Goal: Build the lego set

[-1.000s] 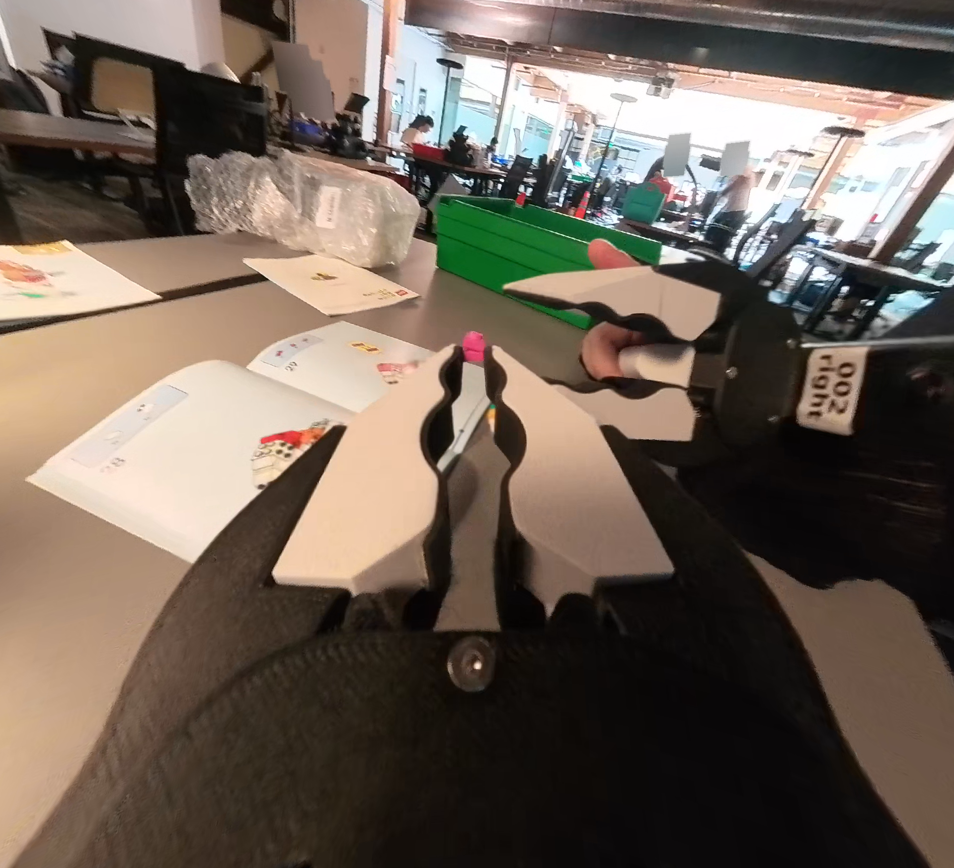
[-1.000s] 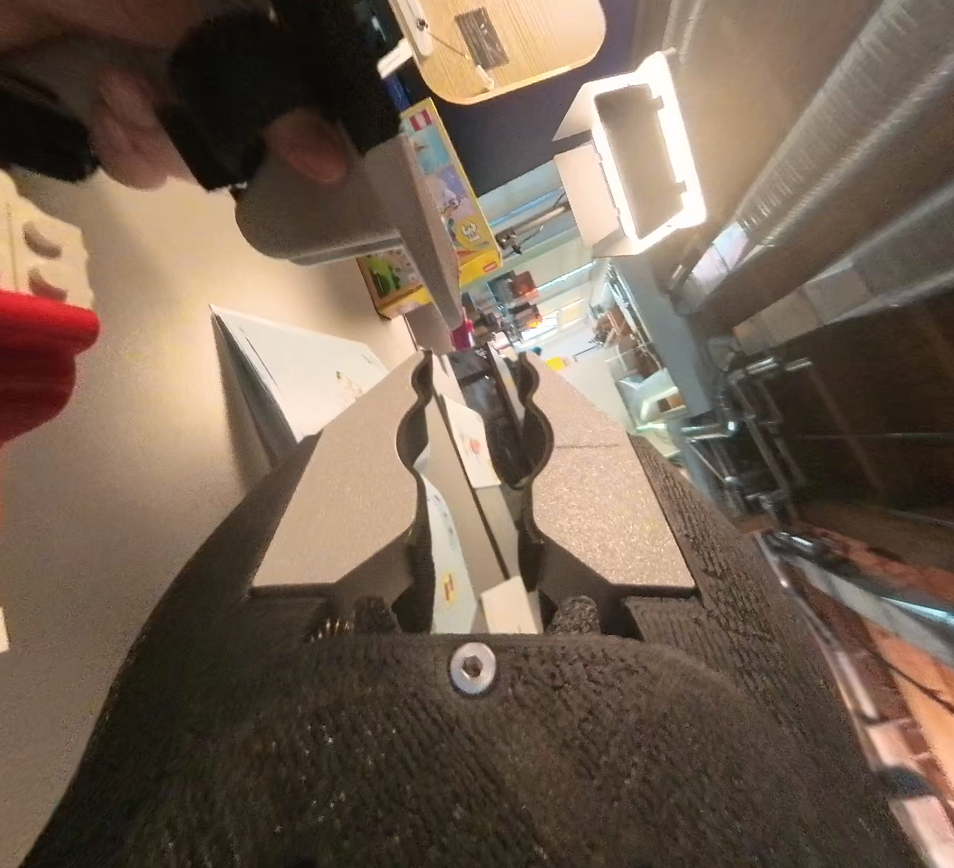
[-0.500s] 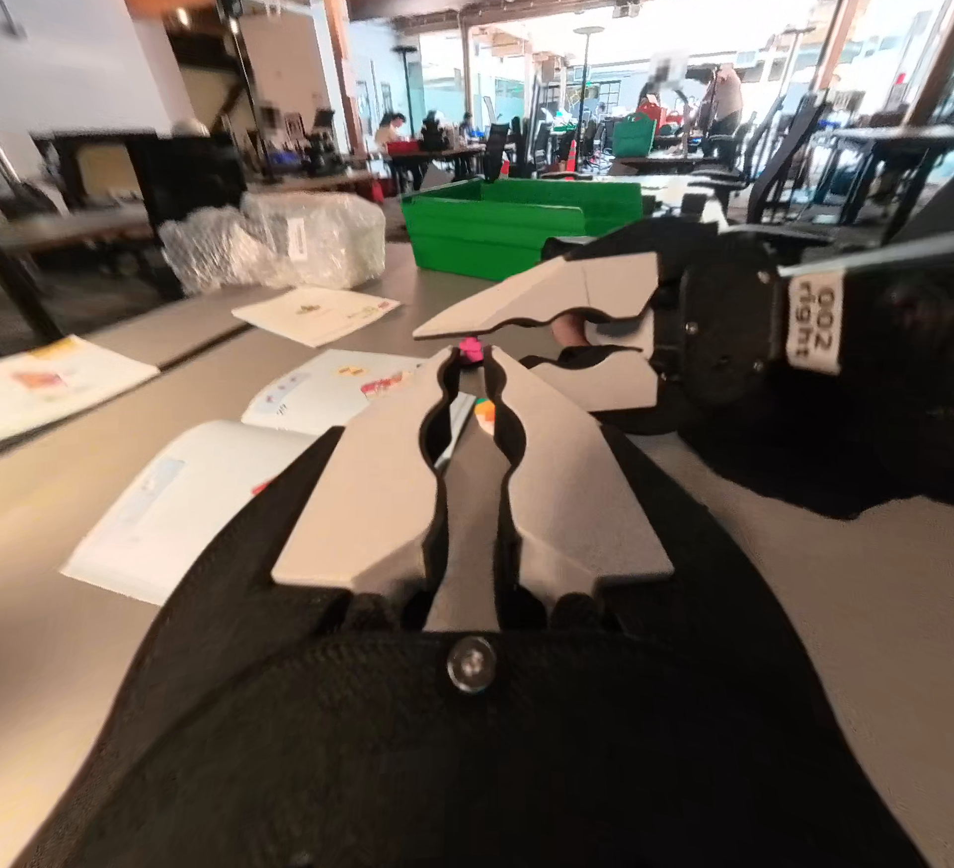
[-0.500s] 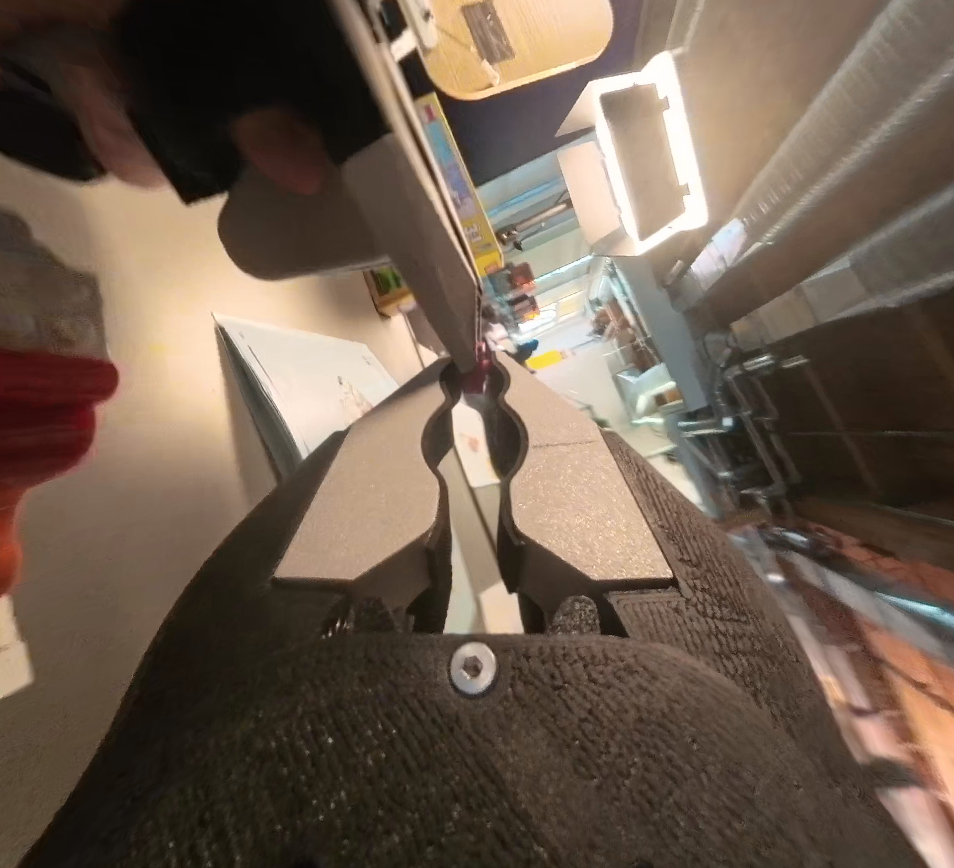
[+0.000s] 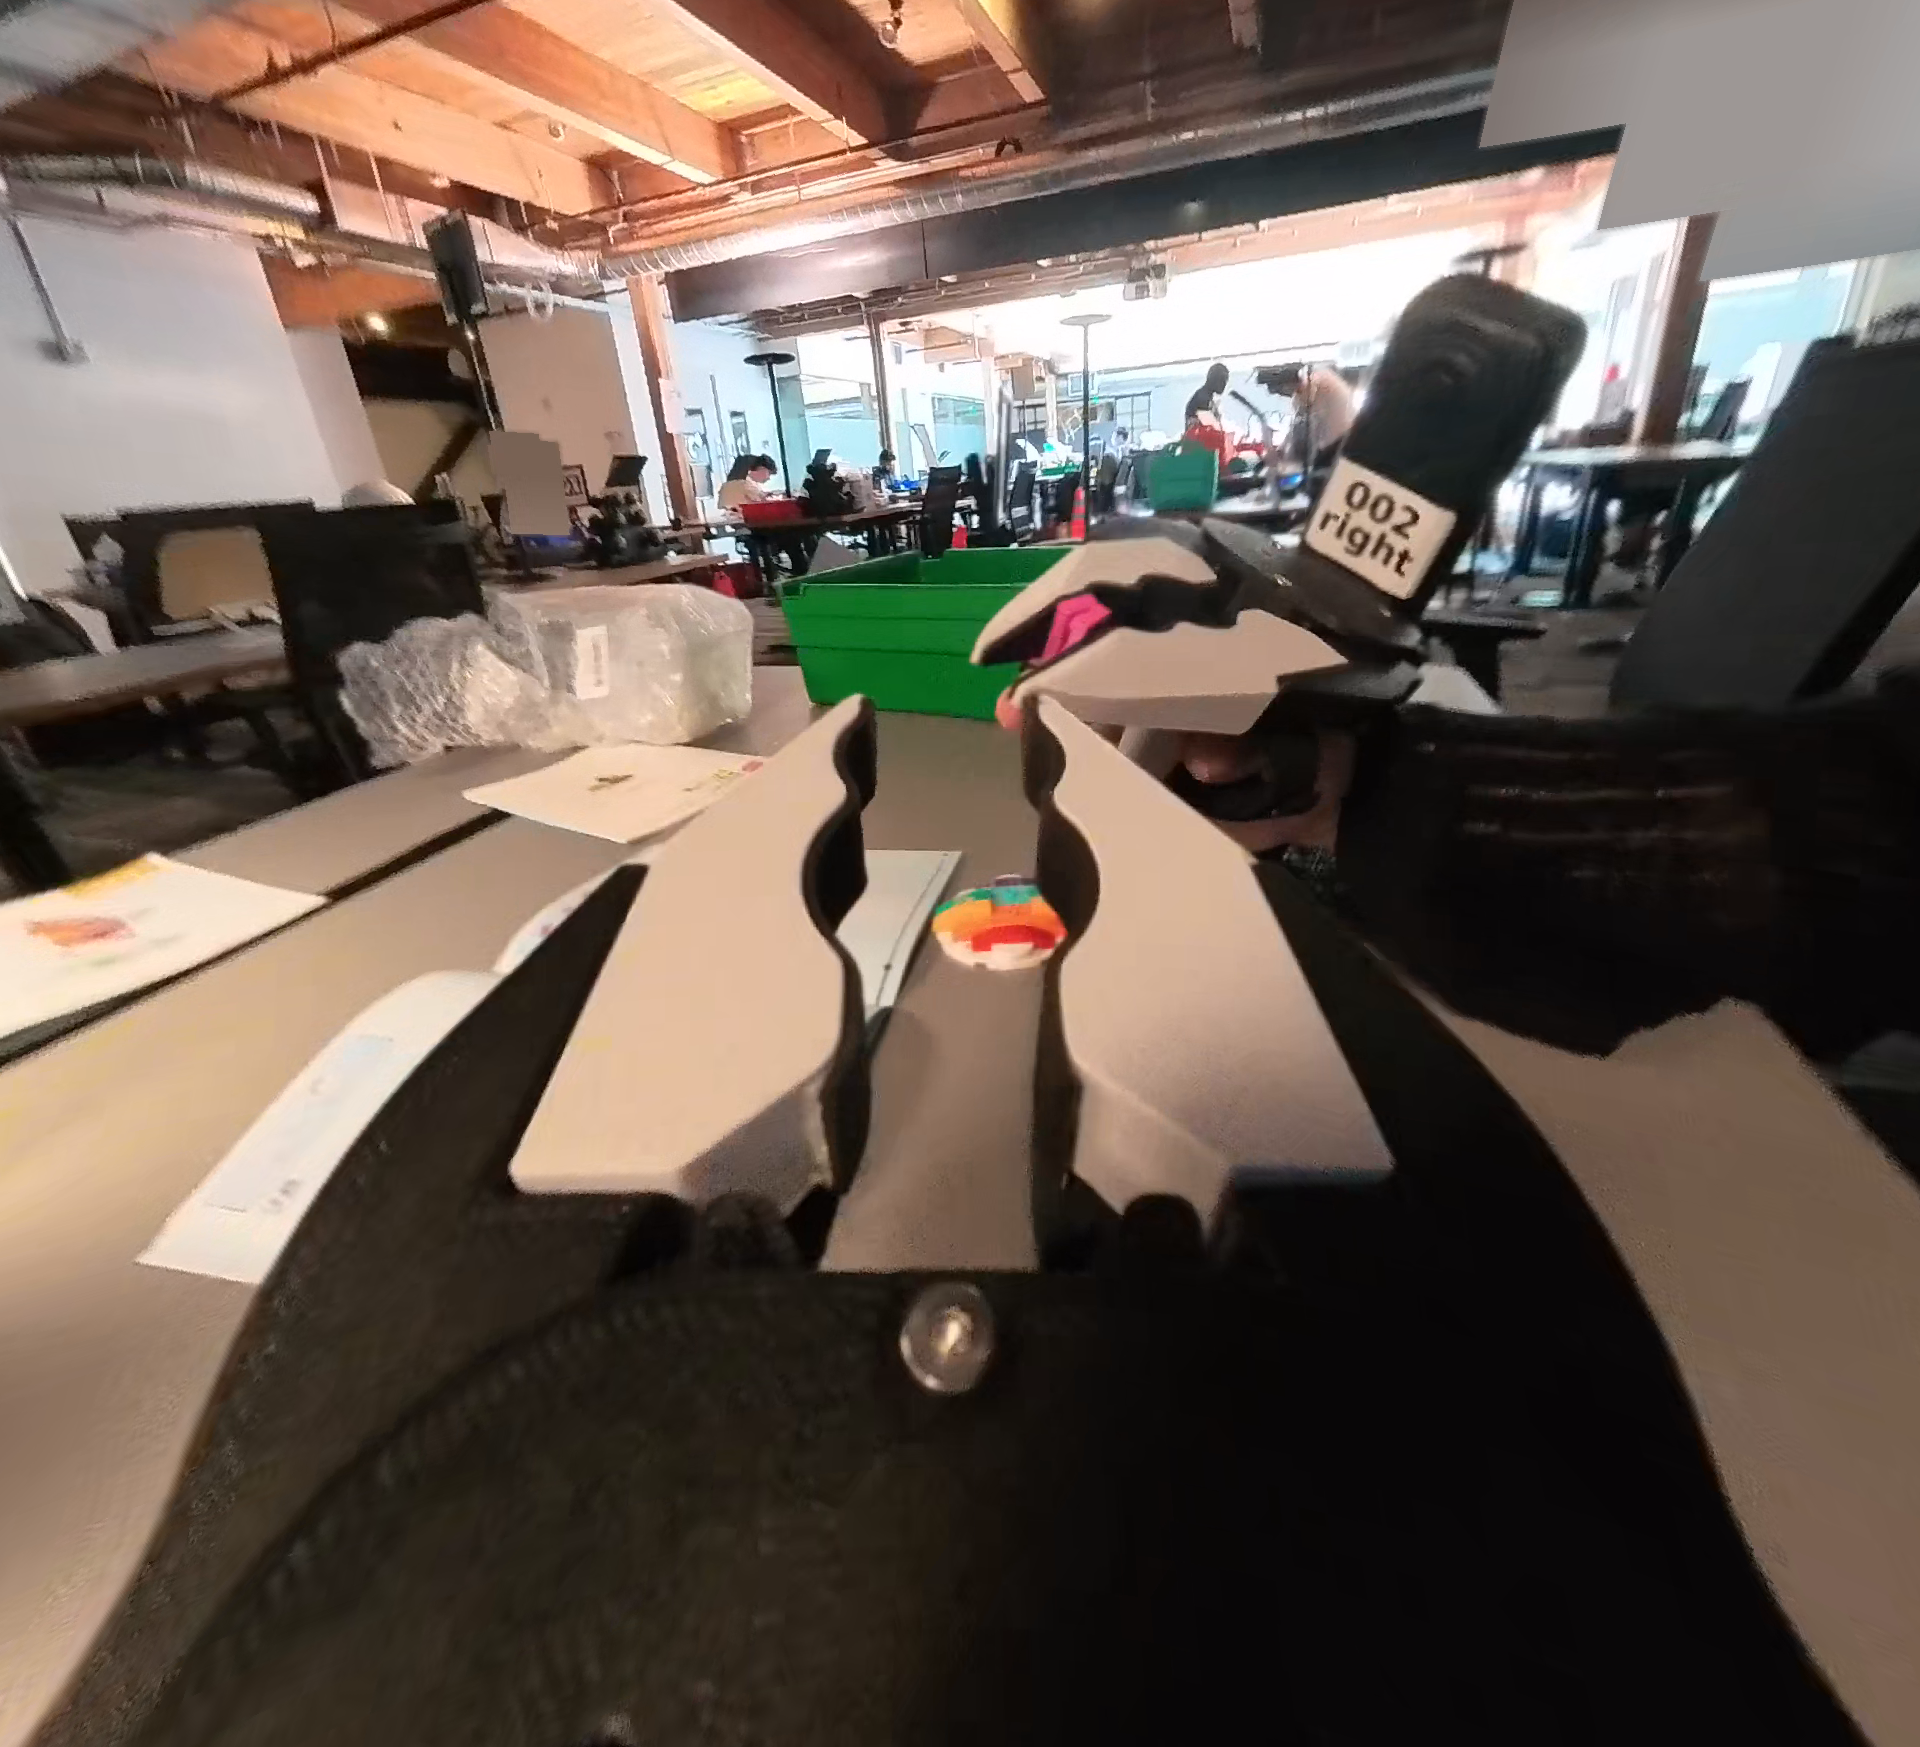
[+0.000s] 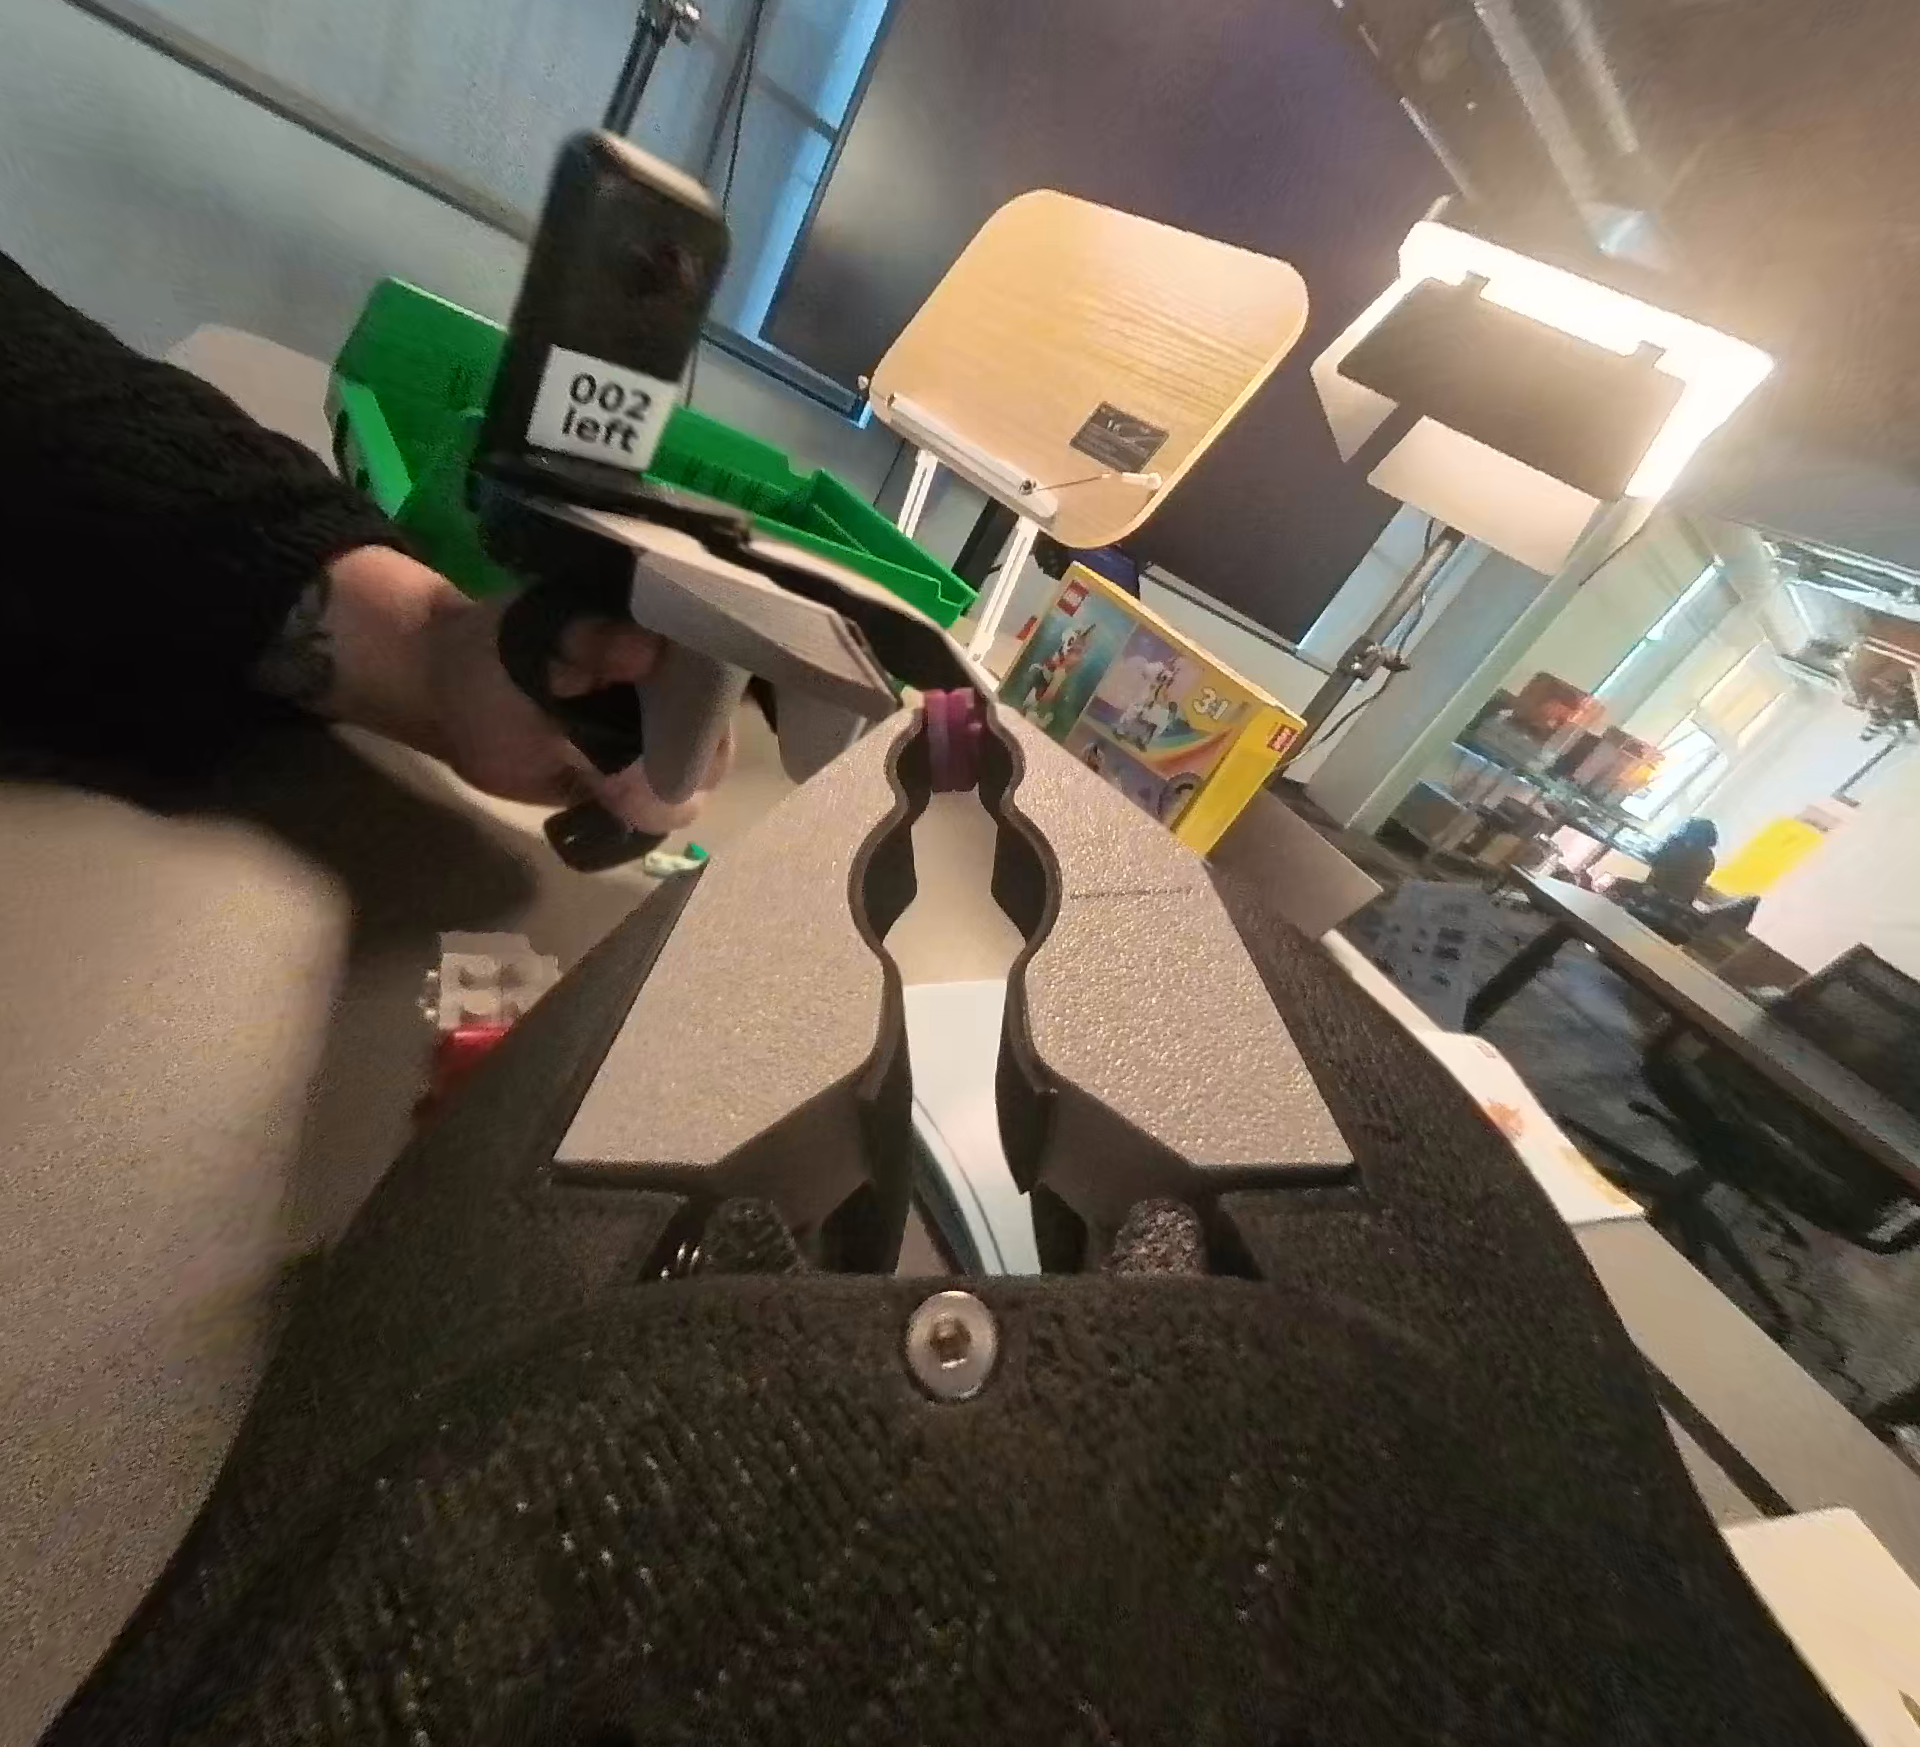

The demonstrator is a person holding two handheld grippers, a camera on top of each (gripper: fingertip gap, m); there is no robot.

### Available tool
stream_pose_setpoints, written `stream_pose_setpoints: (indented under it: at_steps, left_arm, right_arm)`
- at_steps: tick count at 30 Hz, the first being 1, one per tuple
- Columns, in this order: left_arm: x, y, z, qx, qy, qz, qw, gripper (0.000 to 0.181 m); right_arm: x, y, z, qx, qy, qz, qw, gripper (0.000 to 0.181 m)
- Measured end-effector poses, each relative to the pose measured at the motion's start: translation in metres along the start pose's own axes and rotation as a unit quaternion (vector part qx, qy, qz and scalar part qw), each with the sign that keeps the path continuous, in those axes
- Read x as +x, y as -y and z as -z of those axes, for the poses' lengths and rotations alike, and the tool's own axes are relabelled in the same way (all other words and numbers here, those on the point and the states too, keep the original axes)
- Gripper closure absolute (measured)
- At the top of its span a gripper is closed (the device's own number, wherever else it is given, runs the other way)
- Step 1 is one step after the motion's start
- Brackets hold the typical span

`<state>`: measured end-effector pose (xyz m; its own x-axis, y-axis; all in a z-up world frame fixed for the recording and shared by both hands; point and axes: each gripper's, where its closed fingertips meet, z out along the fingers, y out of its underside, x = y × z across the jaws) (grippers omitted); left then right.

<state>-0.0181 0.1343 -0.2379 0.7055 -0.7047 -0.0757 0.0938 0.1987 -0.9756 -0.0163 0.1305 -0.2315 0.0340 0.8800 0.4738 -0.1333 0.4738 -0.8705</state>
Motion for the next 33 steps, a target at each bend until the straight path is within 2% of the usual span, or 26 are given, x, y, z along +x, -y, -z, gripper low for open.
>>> stream_pose_setpoints:
  at_steps: [3,7,10,12,14,16,18,20,25,33]
  left_arm:
    - [-0.004,-0.002,0.000,0.004,-0.003,0.047,0.999,0.153]
    - [-0.001,-0.005,-0.002,-0.003,-0.011,0.054,0.998,0.152]
    - [0.003,-0.008,-0.004,-0.012,-0.004,0.019,1.000,0.152]
    - [-0.001,-0.011,-0.005,-0.030,0.033,-0.039,0.998,0.150]
    - [-0.007,-0.012,-0.004,-0.045,0.080,-0.120,0.988,0.148]
    - [-0.004,-0.006,-0.004,-0.044,0.112,-0.207,0.971,0.139]
    - [0.007,0.000,-0.005,-0.034,0.117,-0.280,0.952,0.133]
    - [0.020,0.000,-0.007,-0.028,0.106,-0.328,0.938,0.133]
    - [0.028,-0.003,-0.009,-0.033,0.106,-0.385,0.916,0.140]
    - [0.033,-0.011,-0.010,-0.048,0.097,-0.436,0.893,0.162]
  right_arm:
    - [0.001,0.011,0.002,0.038,0.009,-0.049,0.998,0.174]
    - [0.010,0.025,0.010,0.105,0.030,-0.163,0.980,0.174]
    - [0.019,0.022,0.012,0.119,0.019,-0.208,0.971,0.174]
    - [0.021,0.018,0.009,0.111,0.023,-0.247,0.962,0.174]
    - [0.015,0.013,0.004,0.099,0.062,-0.331,0.936,0.174]
    - [0.006,0.010,0.000,0.087,0.122,-0.436,0.888,0.174]
    - [-0.001,0.012,0.000,0.092,0.164,-0.495,0.848,0.174]
    - [-0.013,0.011,-0.001,0.072,0.200,-0.512,0.832,0.174]
    - [-0.039,0.006,-0.004,0.014,0.242,-0.494,0.835,0.174]
    - [-0.044,0.003,-0.002,-0.001,0.258,-0.500,0.826,0.174]
